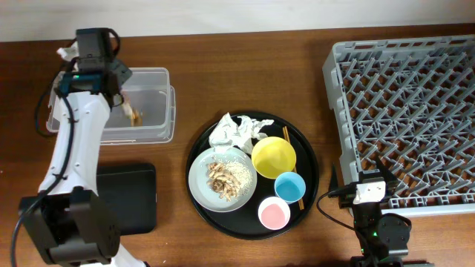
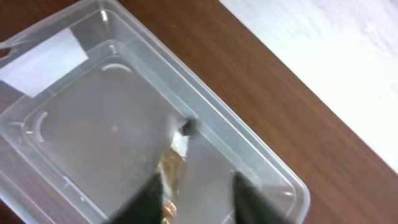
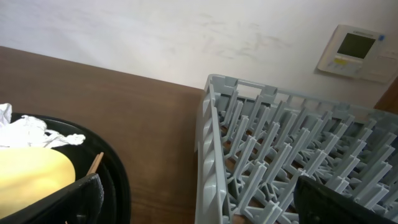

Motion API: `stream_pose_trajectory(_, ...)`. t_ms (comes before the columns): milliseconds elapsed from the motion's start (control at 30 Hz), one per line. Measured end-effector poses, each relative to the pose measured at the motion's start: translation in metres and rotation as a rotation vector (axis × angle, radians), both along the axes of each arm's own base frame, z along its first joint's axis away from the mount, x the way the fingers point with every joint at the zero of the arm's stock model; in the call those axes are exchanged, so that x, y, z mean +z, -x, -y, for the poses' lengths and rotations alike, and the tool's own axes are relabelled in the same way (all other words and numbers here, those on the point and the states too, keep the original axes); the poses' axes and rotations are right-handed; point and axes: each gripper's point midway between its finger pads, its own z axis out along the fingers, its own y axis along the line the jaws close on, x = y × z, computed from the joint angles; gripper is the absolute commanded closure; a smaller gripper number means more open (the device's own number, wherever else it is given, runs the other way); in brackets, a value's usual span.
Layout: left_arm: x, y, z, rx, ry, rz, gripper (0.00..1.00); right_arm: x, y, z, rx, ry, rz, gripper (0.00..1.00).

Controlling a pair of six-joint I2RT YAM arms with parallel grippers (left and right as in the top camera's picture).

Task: Sort waste into correct bins and load items into the dishwasher rack
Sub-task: 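Carry the wrapper left and drop it into the clear plastic bin, then return the left gripper to the tray and grasp the white tissue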

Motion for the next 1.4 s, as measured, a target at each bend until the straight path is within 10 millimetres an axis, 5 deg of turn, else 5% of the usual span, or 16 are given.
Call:
stream_pose_trajectory(133,-0.004,0.004,-0.006,0.02,0.043,-0.008,0.01,0.0,0.0,0.0,0.0,0.0,0.0,0.01)
stream_pose_trajectory(267,-0.015,0.01,0.014,-0.069,0.145,-0.059,0.01,0.0,0.0,0.0,0.0,0.0,0.0,0.01)
stream_pose_trajectory(400,-0.009,0.003,0.067,-0.374,0.295,-0.029,0.18,0.0,0.0,0.0,0.0,0.0,0.0,0.01)
stream_pose_trajectory(600,0.008,0.023,0.174,-0.897,0.412,0.012,0.18,0.0,0.0,0.0,0.0,0.0,0.0,0.02)
stream_pose_trajectory(733,-0.004,0.049,0.229,-1.053,0.344,-0.077,0.22,0.0,0.0,0.0,0.0,0.0,0.0,0.01)
stream_pose_trajectory(900,-0.027,0.075,0.272,-1.129,0.133,-0.203,0.24,0.0,0.0,0.0,0.0,0.0,0.0,0.01)
stream_pose_trajectory(1000,-0.046,0.081,0.287,-1.133,0.03,-0.262,0.3,0.0,0.0,0.0,0.0,0.0,0.0,0.01)
stream_pose_trajectory(1200,-0.118,0.077,0.281,-0.985,-0.05,-0.443,0.49,0.0,0.0,0.0,0.0,0.0,0.0,0.01)
stream_pose_trajectory(1400,-0.144,0.076,0.276,-0.903,-0.036,-0.5,0.52,0.0,0.0,0.0,0.0,-0.001,0.0,0.01)
